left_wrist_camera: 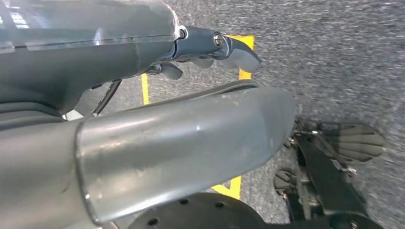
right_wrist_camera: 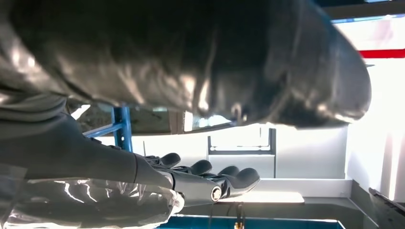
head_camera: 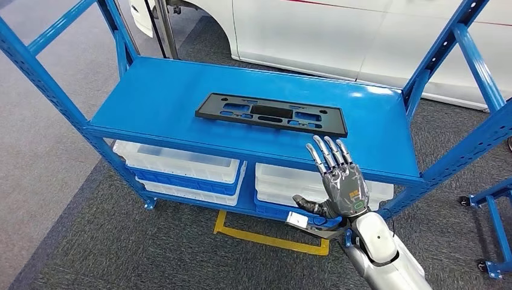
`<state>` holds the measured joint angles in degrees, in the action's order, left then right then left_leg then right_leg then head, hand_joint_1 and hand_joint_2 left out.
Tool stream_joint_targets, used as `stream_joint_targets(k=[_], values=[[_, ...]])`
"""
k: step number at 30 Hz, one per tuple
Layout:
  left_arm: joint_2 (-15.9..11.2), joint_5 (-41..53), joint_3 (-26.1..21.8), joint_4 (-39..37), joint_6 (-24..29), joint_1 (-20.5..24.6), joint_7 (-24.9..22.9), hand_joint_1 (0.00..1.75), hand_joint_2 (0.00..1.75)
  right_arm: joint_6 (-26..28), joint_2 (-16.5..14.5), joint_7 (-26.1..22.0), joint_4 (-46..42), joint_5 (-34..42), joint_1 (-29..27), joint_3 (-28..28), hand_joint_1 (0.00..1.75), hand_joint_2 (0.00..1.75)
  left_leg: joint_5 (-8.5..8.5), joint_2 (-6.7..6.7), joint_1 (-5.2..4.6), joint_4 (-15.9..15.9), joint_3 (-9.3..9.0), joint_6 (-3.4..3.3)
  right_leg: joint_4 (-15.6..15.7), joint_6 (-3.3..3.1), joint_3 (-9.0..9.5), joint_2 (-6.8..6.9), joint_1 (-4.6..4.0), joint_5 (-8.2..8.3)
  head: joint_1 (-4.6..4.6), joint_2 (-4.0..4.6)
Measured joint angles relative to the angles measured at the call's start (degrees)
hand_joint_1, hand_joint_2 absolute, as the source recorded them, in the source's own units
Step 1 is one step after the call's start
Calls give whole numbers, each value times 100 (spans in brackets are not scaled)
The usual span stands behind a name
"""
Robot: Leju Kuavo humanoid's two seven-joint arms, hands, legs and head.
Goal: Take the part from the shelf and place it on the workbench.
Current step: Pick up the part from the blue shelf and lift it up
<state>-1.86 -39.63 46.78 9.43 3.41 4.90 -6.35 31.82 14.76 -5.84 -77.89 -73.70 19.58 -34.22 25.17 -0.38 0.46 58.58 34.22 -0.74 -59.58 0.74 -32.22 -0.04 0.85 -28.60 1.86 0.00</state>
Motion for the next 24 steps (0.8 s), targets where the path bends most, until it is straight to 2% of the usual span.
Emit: stream_joint_targets(k=[2,4,5,6,7,9,10,11,13,16,18,20,21,22,23,24], values=[[3,0,1,0,0,2,-2,0,0,0,-3,0,-21,1,2,1,0,0,-8,5,21,-52,-40,-80,-370,30,-170,1,0,-211,-3,0],[4,1,7,-1,-2,6,-3,0,0,-4,-4,-12,-29,14,-14,-2,0,0,11,5,9,-53,-52,-128,-1100,44,-571,1,0,-510,-5,0],[4,2,15,-1,-2,7,-3,0,0,-9,-7,-26,-29,26,-29,-6,0,0,24,3,2,-47,-56,-138,-1398,48,-762,1,0,-579,-5,0],[4,4,26,-1,-4,6,-4,0,0,-15,-14,-43,-29,40,-41,-11,0,0,40,-1,-6,-41,-67,-146,-1529,48,-875,1,0,-546,-4,0],[5,8,37,-1,-8,6,-4,0,0,-20,-25,-62,-30,54,-46,-17,0,0,60,-6,-12,-33,-88,-146,-1438,38,-877,1,-1,-392,-5,0],[14,16,56,-1,-16,8,-6,0,0,-40,-60,-101,-32,80,-39,-27,0,0,111,-15,-24,-25,-155,-134,-760,-17,-614,1,-13,77,-6,0],[23,25,69,-1,-19,14,-8,0,0,-63,-86,-133,-34,102,-24,-37,0,0,138,-19,-38,-16,-180,-117,-403,-51,-454,3,-28,238,-6,0],[31,36,85,-1,-22,23,-12,0,0,-90,-123,-169,-34,123,1,-55,0,0,157,-19,-48,-11,-190,-95,-160,-79,-344,6,-45,313,-5,0],[40,63,117,0,-32,45,-22,0,0,-142,-216,-235,-35,158,58,-108,0,0,177,-13,-55,-13,-191,-39,-14,-110,-280,5,-75,290,-4,0],[40,97,141,1,-42,72,-37,0,0,-188,-361,-276,-35,172,157,-201,0,0,271,2,-46,85,-177,59,83,-177,-208,-3,-29,295,-2,0],[41,113,153,1,-45,95,-42,0,0,-206,-455,-286,-31,179,233,-258,0,0,529,4,-21,597,69,116,132,-227,-144,11,-6,290,2,0],[42,119,175,1,-48,113,-42,0,0,-223,-513,-295,-14,209,276,-315,0,0,790,6,11,1321,482,167,130,-248,-115,25,-5,259,3,0],[42,125,189,1,-51,114,-43,0,0,-229,-532,-297,1,234,284,-337,0,0,793,7,30,1523,623,192,122,-248,-98,28,-3,237,4,0],[42,131,205,1,-58,113,-43,0,0,-233,-550,-300,19,268,294,-354,0,0,679,8,51,1523,669,214,110,-238,-78,25,4,210,3,0],[41,136,222,1,-67,112,-45,0,0,-237,-569,-301,39,308,313,-367,0,0,460,11,71,1301,604,232,93,-221,-53,20,16,178,4,0],[40,145,239,0,-78,114,-47,0,0,-240,-589,-301,61,352,341,-378,0,0,203,17,91,923,461,245,72,-197,-27,14,27,141,3,0]])
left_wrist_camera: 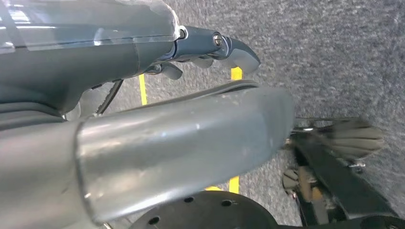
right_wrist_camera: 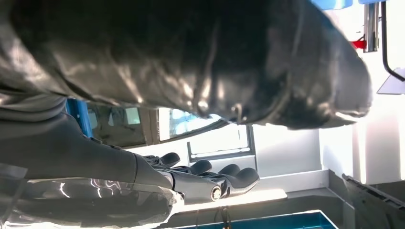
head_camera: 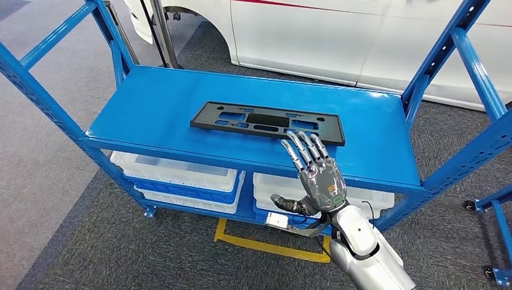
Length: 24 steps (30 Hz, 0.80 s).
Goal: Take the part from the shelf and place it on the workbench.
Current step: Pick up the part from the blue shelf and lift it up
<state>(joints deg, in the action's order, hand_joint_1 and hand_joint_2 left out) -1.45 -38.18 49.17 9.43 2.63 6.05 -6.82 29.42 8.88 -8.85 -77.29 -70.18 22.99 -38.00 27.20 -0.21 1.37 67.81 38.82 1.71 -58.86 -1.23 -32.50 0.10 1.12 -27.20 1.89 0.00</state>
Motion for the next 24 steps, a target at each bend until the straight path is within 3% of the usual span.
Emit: stream_joint_targets(k=[1,3,7,9,11,12,13,14,16,17,18,20,22,24], values=[[1,6,16,-1,-14,6,-4,0,0,-3,-16,0,21,47,34,-9,0,0,-172,3,0,-361,-157,8,-25,36,15,-5,1,-38,1,0],[3,15,41,-1,-41,27,-15,0,0,-5,-34,0,57,124,84,-17,0,0,-271,-3,-16,-794,-346,-33,-54,111,20,-8,-13,-87,-2,0],[11,5,69,-1,-88,26,-42,0,0,-1,-44,-11,110,185,114,-20,0,0,-200,-22,-21,-886,-411,-202,-98,226,23,-1,-12,-162,-4,0],[19,-13,75,-1,-105,21,-56,0,0,3,-45,-20,122,192,124,-21,0,0,-178,-15,-17,-910,-453,-283,-587,258,-222,-3,-2,-399,-7,0],[20,-24,78,-1,-113,25,-61,0,0,2,-44,-22,145,196,119,-23,0,0,-140,-14,-36,-910,-477,-334,-1383,266,-694,-5,-4,-697,-8,0],[20,-26,80,-1,-116,24,-61,0,0,-1,-45,-22,162,196,111,-26,0,0,-119,-18,-49,-910,-498,-348,-1680,264,-902,-5,-4,-752,-8,0],[20,-26,81,-1,-119,22,-62,0,0,-3,-46,-22,181,196,105,-29,0,0,-93,-24,-61,-909,-528,-357,-1790,254,-1024,-5,-5,-691,-8,0],[22,-26,84,-1,-124,20,-62,0,0,-9,-49,-22,200,196,104,-32,0,0,-60,-34,-73,-909,-575,-360,-1679,232,-1032,-5,-13,-507,-8,0],[33,-24,91,0,-137,22,-63,0,0,-32,-57,-33,232,197,120,-37,0,0,22,-52,-90,-911,-691,-348,-960,142,-788,-8,-52,44,-8,0],[42,-19,100,1,-147,31,-63,0,0,-49,-65,-44,247,202,134,-46,0,0,66,-57,-104,-907,-735,-327,-592,88,-634,-5,-81,233,-7,0],[50,-12,112,1,-156,39,-63,0,0,-62,-81,-60,260,210,153,-61,0,0,101,-60,-107,-906,-755,-301,-322,47,-518,-3,-108,309,-9,0],[59,11,140,0,-167,59,-70,0,0,-83,-129,-92,285,232,184,-98,0,0,143,-51,-103,-920,-765,-237,-130,9,-430,-5,-145,258,-10,0],[59,25,160,-1,-167,75,-78,0,0,-110,-186,-116,303,250,202,-127,0,0,186,-28,-100,-936,-804,-172,-38,-8,-349,-21,-120,226,-9,0],[60,25,172,0,-171,91,-77,0,0,-149,-235,-123,325,272,236,-173,0,0,328,-13,-98,-650,-701,-120,58,-55,-205,-13,-73,195,0,0]])
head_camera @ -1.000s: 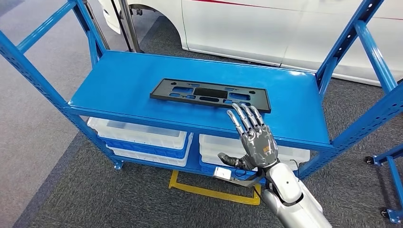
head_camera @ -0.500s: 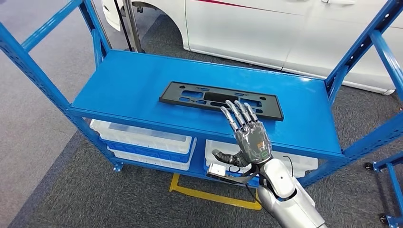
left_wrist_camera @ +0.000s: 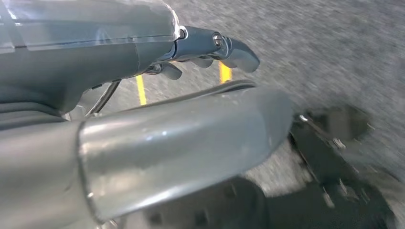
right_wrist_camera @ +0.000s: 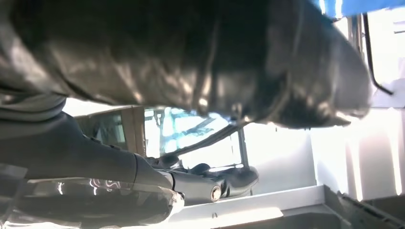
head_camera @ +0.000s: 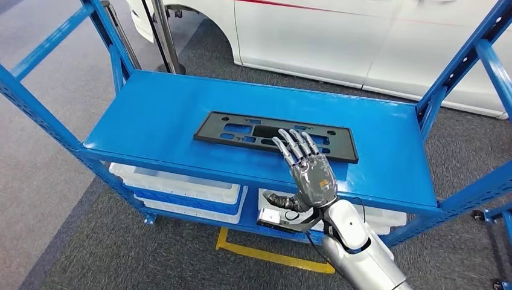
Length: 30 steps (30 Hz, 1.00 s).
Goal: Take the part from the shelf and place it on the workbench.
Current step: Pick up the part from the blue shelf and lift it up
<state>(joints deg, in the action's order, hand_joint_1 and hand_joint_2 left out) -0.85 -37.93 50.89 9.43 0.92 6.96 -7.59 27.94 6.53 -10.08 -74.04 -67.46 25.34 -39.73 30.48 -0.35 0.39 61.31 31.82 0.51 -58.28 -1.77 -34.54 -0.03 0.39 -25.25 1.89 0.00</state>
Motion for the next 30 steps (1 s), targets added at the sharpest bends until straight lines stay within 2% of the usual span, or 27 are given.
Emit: stream_joint_targets(k=[1,3,4,5,6,7,8,9,10,12,14,16,18,19,20,21,23,24,25,26,28,30], values=[[1,-1,4,0,-3,5,0,0,0,-15,-17,3,15,10,17,-30,0,0,112,1,17,315,168,19,24,-20,62,9,5,-30,4,0],[1,-2,9,0,-9,10,1,0,0,-25,-38,9,54,25,31,-80,0,0,297,3,39,1046,648,65,28,-38,163,18,9,-113,10,0],[1,-2,10,-1,-11,6,-2,0,0,-25,-42,11,75,31,27,-97,0,0,263,3,49,1243,829,84,24,-33,219,15,10,-163,10,0],[-1,-1,11,-1,-12,-4,-5,0,0,-25,-44,13,97,37,24,-110,0,0,107,4,57,1229,912,96,18,-25,283,8,14,-217,10,0],[-3,1,12,-1,-13,-13,-9,0,0,-25,-47,14,116,46,23,-121,0,0,-156,5,64,993,885,98,12,-11,356,0,18,-276,10,0],[-7,2,13,-1,-14,-19,-13,0,0,-25,-50,16,132,55,25,-128,0,0,-454,9,70,612,785,92,5,10,432,-6,22,-339,10,0],[-11,4,16,-3,-14,-27,-15,0,0,-25,-53,17,145,64,31,-132,0,0,-661,12,59,274,663,78,-1,42,486,-9,15,-401,9,0],[-15,5,21,-5,-14,-22,-15,0,0,-28,-57,19,159,73,39,-135,0,0,-751,14,45,-7,551,48,-6,79,519,-11,9,-449,10,0],[-17,6,29,-7,-14,-14,-15,0,0,-33,-60,22,173,79,48,-139,0,0,-753,13,30,-160,486,15,0,115,535,-8,1,-482,9,0],[-17,7,46,-9,-13,5,-15,0,0,-43,-62,33,202,91,62,-146,0,0,-648,3,22,-252,423,-68,-7,181,550,-4,-11,-491,9,0],[-15,7,55,-9,-13,-3,-18,0,0,-46,-61,45,230,103,80,-149,0,0,-610,-4,41,-294,341,-146,-176,229,508,0,-4,-503,7,0],[-14,6,58,-9,-14,-6,-19,0,0,-50,-60,52,258,111,105,-150,0,0,-566,-2,52,-333,245,-210,-697,264,213,-1,10,-633,4,0],[-17,6,63,-9,-11,3,-19,0,0,-57,-59,61,298,117,111,-150,0,0,-500,-5,46,-337,183,-244,-1349,292,-273,-1,17,-871,3,0],[-19,6,66,-9,-10,3,-19,0,0,-60,-58,66,318,119,107,-150,0,0,-459,-10,41,-337,141,-248,-1527,297,-466,-1,21,-922,3,0],[-21,7,70,-9,-9,-2,-19,0,0,-62,-58,69,337,120,104,-150,0,0,-412,-14,35,-336,82,-248,-1535,292,-579,-1,25,-861,3,0],[-22,7,74,-9,-10,-6,-19,0,0,-63,-58,70,350,121,104,-150,0,0,-361,-18,29,-335,10,-243,-1354,274,-590,0,25,-674,3,0],[-12,7,86,-9,-12,-13,-19,0,0,-67,-55,72,364,121,105,-150,0,0,-252,-19,22,-337,-137,-215,-681,202,-442,1,-2,-107,4,0],[-5,7,93,-9,-13,-9,-19,0,0,-76,-50,76,374,122,108,-150,0,0,-210,-22,20,-342,-176,-191,-376,164,-378,5,-28,66,1,0],[2,6,99,-9,-13,-2,-18,0,0,-87,-46,81,383,124,109,-151,0,44,-176,-21,21,-353,-193,-157,-188,130,-342,7,-55,180,-1,0],[8,5,105,-9,-14,2,-19,0,0,-97,-42,87,392,126,111,-152,0,87,-160,-18,20,-350,-205,-121,-105,102,-335,4,-75,192,-4,0],[5,4,112,-10,-10,12,-24,0,0,-107,-35,106,407,133,110,-153,0,175,-140,-8,19,-329,-237,-56,-41,56,-265,-13,-63,183,-6,0],[3,-6,116,-11,4,12,-34,0,0,-113,-26,126,428,142,113,-152,0,175,-85,-1,25,-77,-181,-15,20,-1,-126,-22,-29,139,-6,0]])
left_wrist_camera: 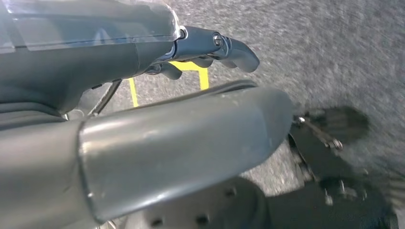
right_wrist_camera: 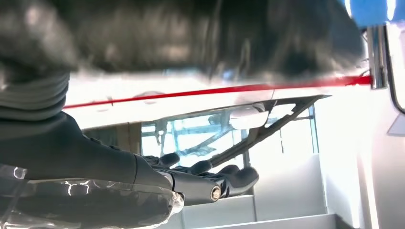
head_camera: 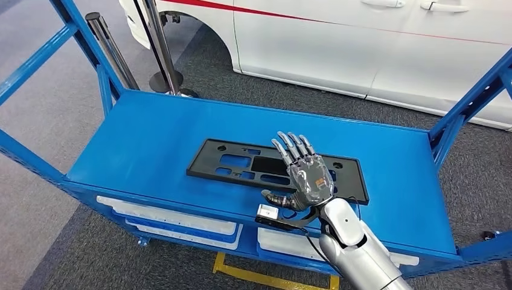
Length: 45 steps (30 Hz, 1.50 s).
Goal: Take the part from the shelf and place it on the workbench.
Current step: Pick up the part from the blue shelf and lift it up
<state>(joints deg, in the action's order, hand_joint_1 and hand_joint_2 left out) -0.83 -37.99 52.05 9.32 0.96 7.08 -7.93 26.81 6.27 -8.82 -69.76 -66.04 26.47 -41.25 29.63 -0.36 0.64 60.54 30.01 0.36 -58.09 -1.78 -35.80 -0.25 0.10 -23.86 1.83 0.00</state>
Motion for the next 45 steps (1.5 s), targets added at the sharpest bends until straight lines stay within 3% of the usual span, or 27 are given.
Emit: stream_joint_targets(k=[4,5,6,8,10,12,18,22,30,40,44,45], values=[[-1,-86,3,0,82,12,36,0,0,-68,4,17,86,20,-35,2,0,175,471,5,21,1211,762,90,24,-53,171,1,9,-115,3,0],[-1,-114,2,-1,106,5,58,0,0,-101,7,29,114,30,-66,5,0,175,458,5,23,1296,889,98,19,-49,211,-7,9,-153,4,0],[-2,-144,1,-1,127,-9,80,0,0,-145,10,49,141,38,-101,14,0,175,302,5,23,1178,919,99,12,-41,261,-16,9,-196,4,0],[-10,-196,-4,-3,156,-36,124,0,0,-238,23,92,189,47,-161,42,0,175,-263,6,20,488,743,79,-5,-11,369,-29,11,-290,3,0],[-20,-231,-12,-7,175,-48,158,0,0,-359,59,114,231,58,-200,75,0,175,-532,9,-14,-71,592,27,-24,37,411,-29,3,-355,4,0],[-24,-264,-21,-9,191,-56,174,0,0,-533,115,106,260,81,-244,99,0,175,-538,7,-41,-214,567,-30,-37,78,399,-23,-14,-382,-1,0],[-25,-327,-42,-9,208,-78,222,0,0,-995,323,30,274,251,-312,133,0,175,-578,-1,-47,-250,540,-86,21,70,443,-6,-23,-402,-3,0],[-26,-398,-77,-9,217,-86,263,0,0,-1565,561,-243,186,748,-321,136,0,0,-561,-1,-53,-247,535,-115,47,77,456,-3,-21,-404,-3,0],[-27,-451,-84,-10,212,-114,280,0,0,-1952,1016,-523,-325,1347,-436,190,0,0,-565,2,-62,-241,534,-139,57,163,462,0,-8,-387,-4,0],[-27,-459,-84,-10,212,-112,290,0,0,-1957,1123,-546,-525,1445,-498,219,0,0,-567,2,-45,-251,526,-137,55,169,463,-1,-12,-392,-4,0],[-28,-483,-84,-11,218,-116,325,0,0,-1913,1145,-530,-609,1457,-533,234,0,175,-567,2,-41,-255,525,-136,55,168,463,-1,-19,-396,-4,0],[-30,-493,-84,-11,220,-118,334,0,0,-1879,1146,-508,-632,1428,-543,239,0,175,-567,2,-40,-256,525,-136,55,167,463,-1,-23,-396,-4,0]])
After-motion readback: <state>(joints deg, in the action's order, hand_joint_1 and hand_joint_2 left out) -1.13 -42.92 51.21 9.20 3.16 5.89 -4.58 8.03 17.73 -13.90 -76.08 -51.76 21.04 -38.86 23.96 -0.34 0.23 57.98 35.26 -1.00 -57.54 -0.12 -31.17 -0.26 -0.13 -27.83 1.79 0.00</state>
